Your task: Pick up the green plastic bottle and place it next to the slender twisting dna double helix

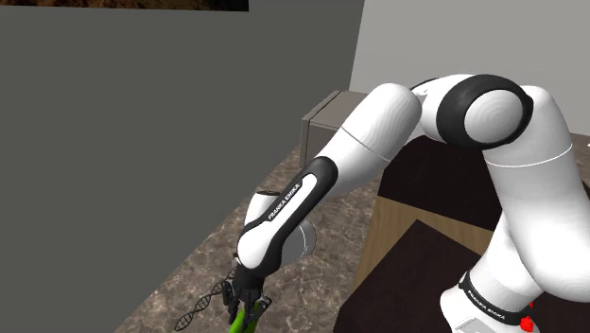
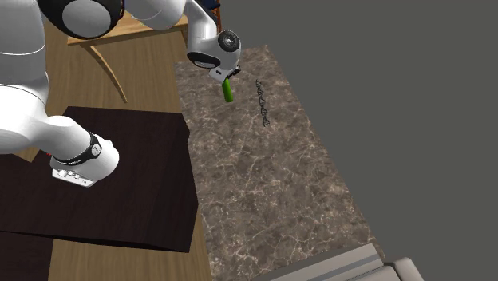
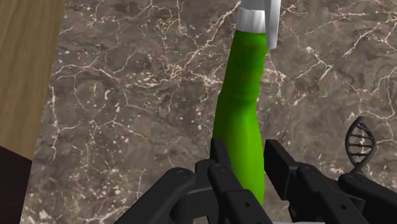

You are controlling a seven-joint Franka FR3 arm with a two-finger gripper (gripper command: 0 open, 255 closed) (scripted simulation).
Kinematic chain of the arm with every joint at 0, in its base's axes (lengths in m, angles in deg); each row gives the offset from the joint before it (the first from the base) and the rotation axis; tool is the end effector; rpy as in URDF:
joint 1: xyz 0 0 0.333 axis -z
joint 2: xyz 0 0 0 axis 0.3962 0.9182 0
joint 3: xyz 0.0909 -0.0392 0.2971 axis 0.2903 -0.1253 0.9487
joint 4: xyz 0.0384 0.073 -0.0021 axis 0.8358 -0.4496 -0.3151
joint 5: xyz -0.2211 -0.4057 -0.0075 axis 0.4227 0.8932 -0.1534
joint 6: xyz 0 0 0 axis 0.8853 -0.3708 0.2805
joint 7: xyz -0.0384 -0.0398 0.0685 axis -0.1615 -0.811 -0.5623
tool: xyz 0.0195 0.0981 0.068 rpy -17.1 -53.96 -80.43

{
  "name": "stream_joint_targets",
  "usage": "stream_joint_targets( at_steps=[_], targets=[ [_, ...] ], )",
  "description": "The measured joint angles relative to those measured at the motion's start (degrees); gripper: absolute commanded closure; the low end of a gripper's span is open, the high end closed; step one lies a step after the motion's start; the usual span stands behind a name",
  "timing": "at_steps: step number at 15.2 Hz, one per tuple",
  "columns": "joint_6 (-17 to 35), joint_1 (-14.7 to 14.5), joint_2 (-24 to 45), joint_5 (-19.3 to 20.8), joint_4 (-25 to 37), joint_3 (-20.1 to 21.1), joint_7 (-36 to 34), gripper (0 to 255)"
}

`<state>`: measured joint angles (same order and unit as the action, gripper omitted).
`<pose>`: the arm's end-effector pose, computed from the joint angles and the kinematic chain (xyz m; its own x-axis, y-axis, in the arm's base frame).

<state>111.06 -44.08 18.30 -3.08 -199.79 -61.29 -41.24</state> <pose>0.4445 0.4390 0.0696 0.3163 -0.8069 -0.4989 -0.9289 -0.3703 0.0101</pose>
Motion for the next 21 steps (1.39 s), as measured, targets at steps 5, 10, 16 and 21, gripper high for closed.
stream_joint_targets(
  at_steps=[5, 10, 16, 21],
  targets=[
    [1.7, -0.1, 2.7, -0.2, 1.1, 0.3, 1.3, 255],
    [1.7, 0.0, 2.8, -0.2, 1.2, 0.3, 1.4, 255],
    [1.7, 0.0, 3.0, -0.2, 1.1, 0.1, 1.4, 0],
    [-1.8, 2.1, -2.4, 0.0, -1.4, -0.1, 1.0, 0]
  ],
)
